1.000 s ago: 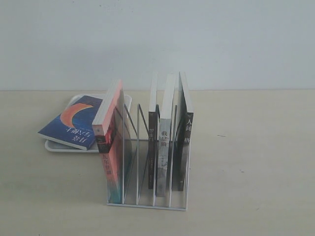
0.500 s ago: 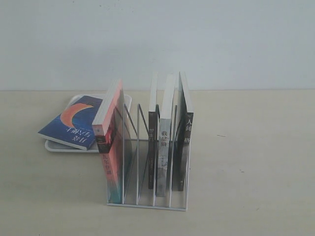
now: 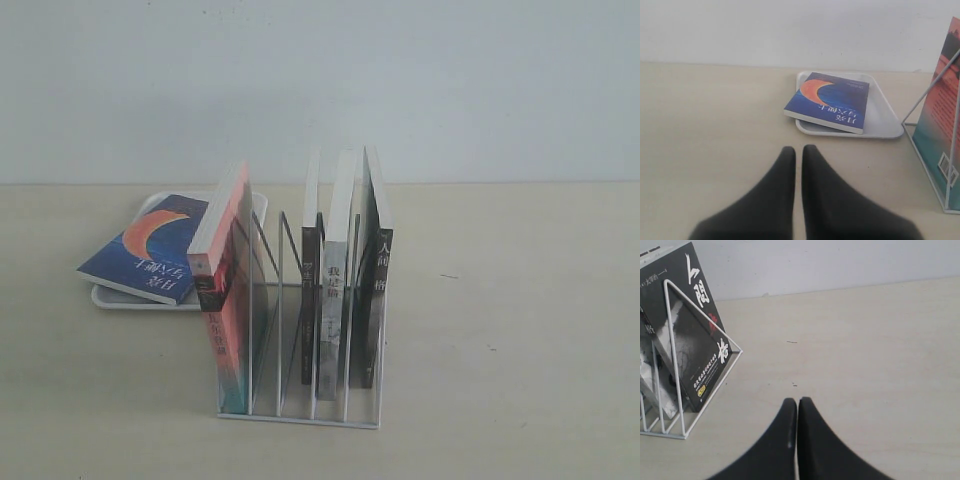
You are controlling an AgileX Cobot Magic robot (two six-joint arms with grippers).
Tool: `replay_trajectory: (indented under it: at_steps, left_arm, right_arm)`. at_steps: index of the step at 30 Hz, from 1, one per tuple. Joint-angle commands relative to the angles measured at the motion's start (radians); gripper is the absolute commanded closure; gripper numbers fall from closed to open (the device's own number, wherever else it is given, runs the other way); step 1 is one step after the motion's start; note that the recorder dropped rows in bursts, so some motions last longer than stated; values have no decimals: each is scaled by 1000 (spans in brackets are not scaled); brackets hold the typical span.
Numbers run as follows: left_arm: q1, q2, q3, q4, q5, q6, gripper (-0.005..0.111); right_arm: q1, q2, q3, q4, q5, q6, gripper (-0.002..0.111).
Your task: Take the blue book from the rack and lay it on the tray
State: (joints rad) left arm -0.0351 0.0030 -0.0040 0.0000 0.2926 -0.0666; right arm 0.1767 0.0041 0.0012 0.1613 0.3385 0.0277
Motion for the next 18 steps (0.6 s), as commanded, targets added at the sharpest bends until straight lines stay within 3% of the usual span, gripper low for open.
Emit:
replay_trajectory:
  at_steps: [1,18]
  left_arm:
    - [0,-3,4,-11,6,8,103]
    - [15,-3,4,-11,4,10,103]
  right_arm:
    - [-6,-4,-1,-10,-4,-3,108]
    - [-6,-4,-1,-10,-4,-3,108]
